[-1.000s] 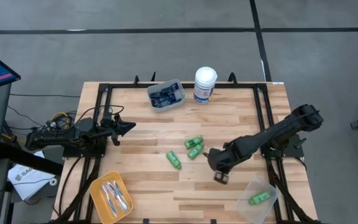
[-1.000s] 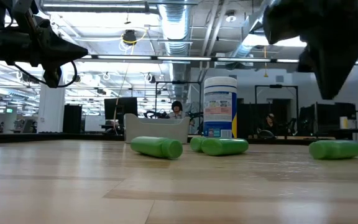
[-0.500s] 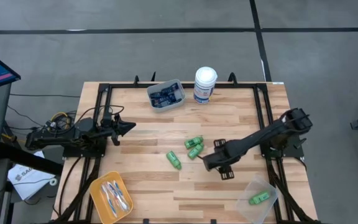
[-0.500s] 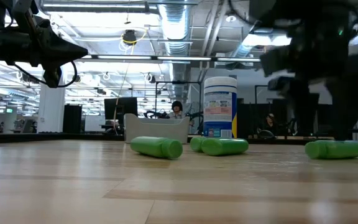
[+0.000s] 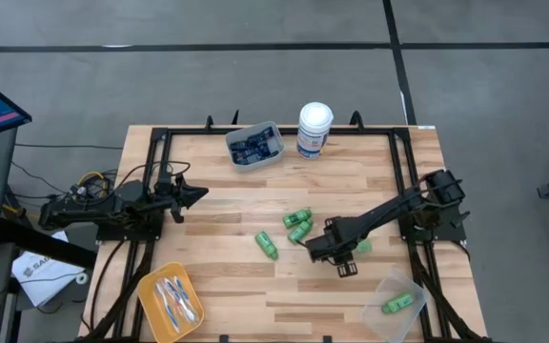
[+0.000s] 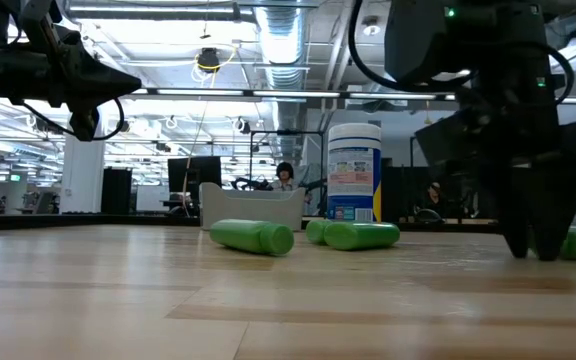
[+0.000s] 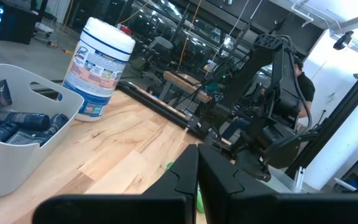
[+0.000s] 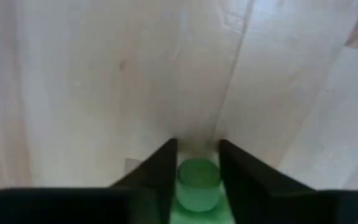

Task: Pick & Place Travel size toiletries
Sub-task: Put the green shampoo into the transparent bin

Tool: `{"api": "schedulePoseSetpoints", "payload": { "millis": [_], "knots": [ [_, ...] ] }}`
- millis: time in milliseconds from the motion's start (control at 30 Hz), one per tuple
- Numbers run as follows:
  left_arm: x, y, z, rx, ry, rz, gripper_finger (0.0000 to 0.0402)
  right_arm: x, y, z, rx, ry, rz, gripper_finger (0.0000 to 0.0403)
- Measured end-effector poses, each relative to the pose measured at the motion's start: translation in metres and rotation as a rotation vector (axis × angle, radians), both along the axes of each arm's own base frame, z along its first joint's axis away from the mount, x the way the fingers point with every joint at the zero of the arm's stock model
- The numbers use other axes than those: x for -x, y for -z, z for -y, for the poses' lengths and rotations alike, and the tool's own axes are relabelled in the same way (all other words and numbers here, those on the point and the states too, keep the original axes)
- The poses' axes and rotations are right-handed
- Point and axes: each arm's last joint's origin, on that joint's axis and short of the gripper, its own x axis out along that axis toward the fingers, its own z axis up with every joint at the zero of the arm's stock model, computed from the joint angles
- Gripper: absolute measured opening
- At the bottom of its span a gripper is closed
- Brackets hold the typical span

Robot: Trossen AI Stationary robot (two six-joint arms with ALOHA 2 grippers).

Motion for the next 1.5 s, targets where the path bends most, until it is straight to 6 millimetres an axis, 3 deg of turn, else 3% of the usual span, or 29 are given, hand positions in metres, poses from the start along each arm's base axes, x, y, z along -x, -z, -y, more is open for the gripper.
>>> {"api": "schedulePoseSetpoints", "payload": {
  "millis": [167, 333, 500, 667, 767, 867, 1067, 1167, 1500],
  "knots": [
    [0.0, 0.0, 0.0, 0.0, -0.001, 0.0, 0.0002, -0.001, -0.003, -0.001, -0.014, 0.0, 0.024, 0.0011],
    [0.0, 0.0, 0.0, 0.0, -0.001, 0.0, 0.0002, -0.003, -0.015, 0.001, -0.002, 0.028, 0.121, 0.0002],
    [0.0, 0.0, 0.0, 0.0, -0.001, 0.0, 0.0002, 0.004, -0.046, 0.006, -0.023, 0.16, 0.206, 0.0003],
    [0.0, 0.0, 0.0, 0.0, -0.001, 0.002, 0.0002, 0.024, -0.086, 0.016, -0.059, 0.326, 0.267, 0.0006],
    [0.0, 0.0, 0.0, 0.0, -0.002, 0.003, 0.0002, 0.038, -0.101, 0.022, -0.076, 0.437, 0.255, 0.0036],
    [0.0, 0.0, 0.0, 0.0, -0.001, 0.003, 0.0002, 0.047, -0.111, 0.019, -0.072, 0.392, 0.271, 0.009],
    [0.0, 0.0, 0.0, 0.0, -0.001, 0.004, 0.0002, 0.055, -0.11, 0.014, -0.042, 0.429, 0.229, 0.0221],
    [0.0, 0.0, 0.0, 0.0, -0.001, 0.004, 0.0002, 0.057, -0.108, 0.008, -0.028, 0.396, 0.213, 0.0266],
    [0.0, 0.0, 0.0, 0.0, -0.001, 0.005, 0.0002, 0.064, -0.1, -0.003, 0.012, 0.312, 0.234, 0.0281]
  ]
}}
